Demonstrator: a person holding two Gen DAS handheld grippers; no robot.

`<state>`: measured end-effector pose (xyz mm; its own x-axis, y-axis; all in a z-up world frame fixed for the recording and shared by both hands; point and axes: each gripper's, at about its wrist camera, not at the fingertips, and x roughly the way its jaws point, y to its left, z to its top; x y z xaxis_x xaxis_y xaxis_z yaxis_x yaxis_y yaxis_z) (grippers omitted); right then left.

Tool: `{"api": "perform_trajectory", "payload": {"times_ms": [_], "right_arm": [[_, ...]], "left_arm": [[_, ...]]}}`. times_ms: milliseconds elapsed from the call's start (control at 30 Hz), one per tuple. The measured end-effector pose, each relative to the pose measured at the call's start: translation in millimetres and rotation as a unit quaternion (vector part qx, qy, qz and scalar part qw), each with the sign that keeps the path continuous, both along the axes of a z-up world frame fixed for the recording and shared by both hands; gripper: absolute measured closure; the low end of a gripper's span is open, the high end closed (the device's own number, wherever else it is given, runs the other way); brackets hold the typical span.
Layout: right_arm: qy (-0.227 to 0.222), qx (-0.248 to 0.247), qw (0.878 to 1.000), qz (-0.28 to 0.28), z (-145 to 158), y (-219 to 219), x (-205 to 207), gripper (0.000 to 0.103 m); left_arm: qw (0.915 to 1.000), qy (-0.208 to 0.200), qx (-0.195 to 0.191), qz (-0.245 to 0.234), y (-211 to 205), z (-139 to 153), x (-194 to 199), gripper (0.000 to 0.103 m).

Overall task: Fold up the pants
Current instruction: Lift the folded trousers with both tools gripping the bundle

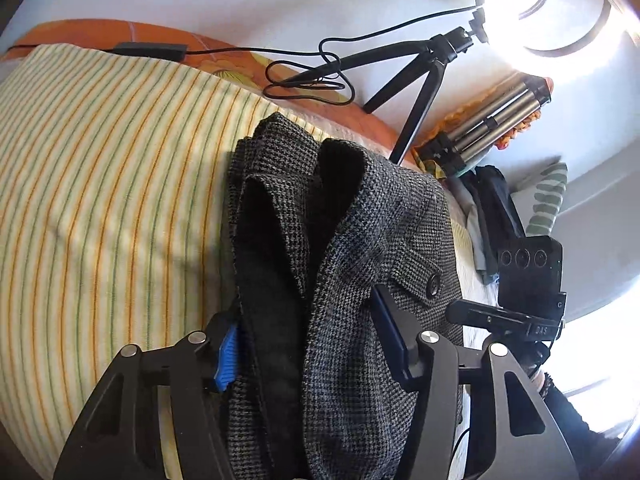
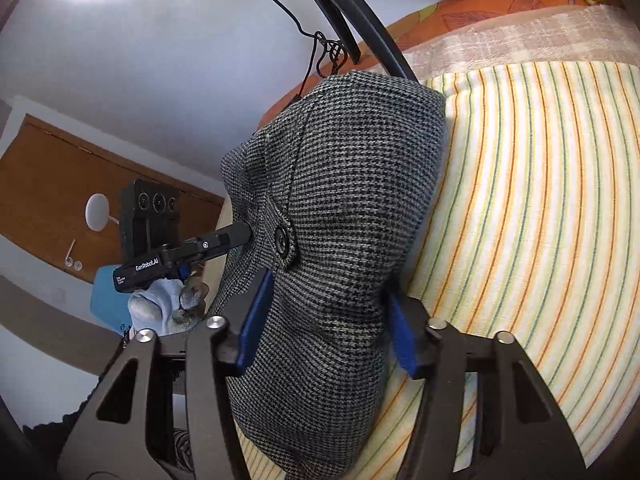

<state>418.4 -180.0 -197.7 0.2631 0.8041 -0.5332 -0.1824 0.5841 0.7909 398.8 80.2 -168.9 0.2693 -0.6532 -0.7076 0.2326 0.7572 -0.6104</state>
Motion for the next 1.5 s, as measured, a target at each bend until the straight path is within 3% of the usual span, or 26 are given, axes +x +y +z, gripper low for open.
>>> {"api": "perform_trajectory", "payload": {"times_ms": [67, 200, 333, 400, 433, 533, 667, 800, 1067, 1267, 1500], "right_arm": [[0.006, 0.001, 1.0, -0.002, -3.8, -3.4, 0.9, 0.053], [0.018, 0.018, 1.0, -0.019, -9.8, -9.2, 0.5, 0.054], [0.019, 0.012, 0.999, -0.025, -8.1, -7.1, -0.7, 0.054], [0.021, 0.006, 0.999, -0.027, -8.1, -3.5, -4.4, 0.056], [0.015, -0.01, 1.0, -0.025, -4.7, 1.6, -4.7, 0.066], [-0.009, -0.042, 0.999, -0.023, 7.3, 16.1, -11.9, 0.078], [-0.036, -0.065, 0.997, -0.028, 24.5, 27.2, -19.7, 0.084], [-0.074, -0.108, 0.991, -0.021, 46.3, 40.5, -30.8, 0.088], [-0.12, -0.129, 0.984, -0.027, 83.7, 45.1, -59.5, 0.089], [-0.145, -0.129, 0.98, -0.048, 111.2, 22.7, -82.2, 0.089], [-0.171, -0.144, 0.972, -0.071, 145.3, -21.3, -110.9, 0.089]], "left_arm": [[0.9999, 0.0, 0.011, 0.002, 3.6, -2.4, 1.7, 0.048], [0.9995, 0.017, -0.021, 0.019, 8.6, -9.1, 8.5, 0.041], [0.9997, 0.001, -0.005, 0.026, -1.5, -6.6, 9.1, 0.042], [0.9995, -0.007, 0.023, 0.021, -9.4, -4.4, 8.8, 0.051], [0.9992, -0.01, 0.03, 0.022, -11.0, -3.1, 8.5, 0.058], [0.9989, -0.019, 0.032, 0.028, -9.9, 2.2, 5.0, 0.076], [0.997, -0.051, 0.054, 0.024, -13.8, 12.6, -5.0, 0.081], [0.9955, -0.07, 0.056, 0.032, -17.1, 22.2, -12.4, 0.082], [0.9897, -0.127, 0.059, 0.027, -26.7, 59.1, -35.9, 0.082], [0.9858, -0.16, 0.049, 0.01, -42.9, 89.2, -54.7, 0.083], [0.981, -0.191, 0.031, -0.017, -88.9, 115.5, -64.7, 0.083]]}}
